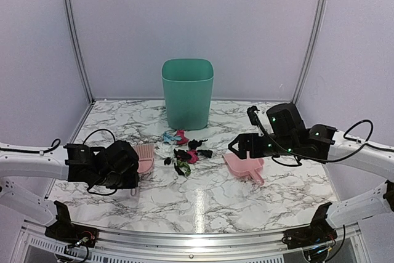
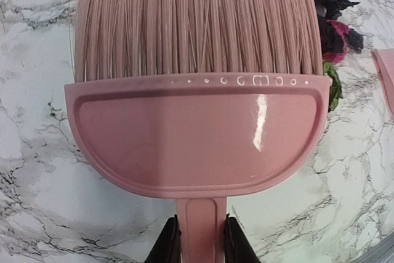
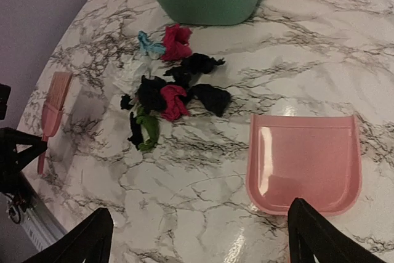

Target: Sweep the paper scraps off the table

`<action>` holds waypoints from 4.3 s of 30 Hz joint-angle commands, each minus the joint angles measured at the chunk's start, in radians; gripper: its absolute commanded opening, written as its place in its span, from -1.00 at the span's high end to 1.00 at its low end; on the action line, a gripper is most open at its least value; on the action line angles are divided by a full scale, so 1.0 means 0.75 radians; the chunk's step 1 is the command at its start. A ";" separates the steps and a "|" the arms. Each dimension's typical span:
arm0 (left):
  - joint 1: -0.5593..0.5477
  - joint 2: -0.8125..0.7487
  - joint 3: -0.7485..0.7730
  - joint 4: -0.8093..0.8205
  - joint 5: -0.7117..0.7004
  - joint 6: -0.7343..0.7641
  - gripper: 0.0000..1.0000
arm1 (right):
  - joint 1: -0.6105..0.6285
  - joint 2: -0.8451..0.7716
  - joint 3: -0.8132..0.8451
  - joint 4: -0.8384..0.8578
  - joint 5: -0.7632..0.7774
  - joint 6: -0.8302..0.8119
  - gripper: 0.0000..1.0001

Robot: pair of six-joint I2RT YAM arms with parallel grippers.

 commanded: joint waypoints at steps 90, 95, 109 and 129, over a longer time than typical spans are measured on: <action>-0.174 -0.198 0.560 0.040 -0.532 0.967 -0.98 | -0.110 0.286 0.215 0.657 -0.605 0.072 1.00; 0.016 -0.306 0.575 -0.009 -0.209 0.780 -0.98 | -0.133 0.285 0.225 0.764 -0.609 0.116 1.00; 0.488 -0.340 0.324 0.735 1.003 0.476 -0.77 | -0.133 0.285 0.078 1.561 -1.074 0.558 1.00; 0.484 -0.279 0.287 1.070 1.307 0.258 0.04 | 0.014 0.495 0.262 1.669 -1.222 0.611 1.00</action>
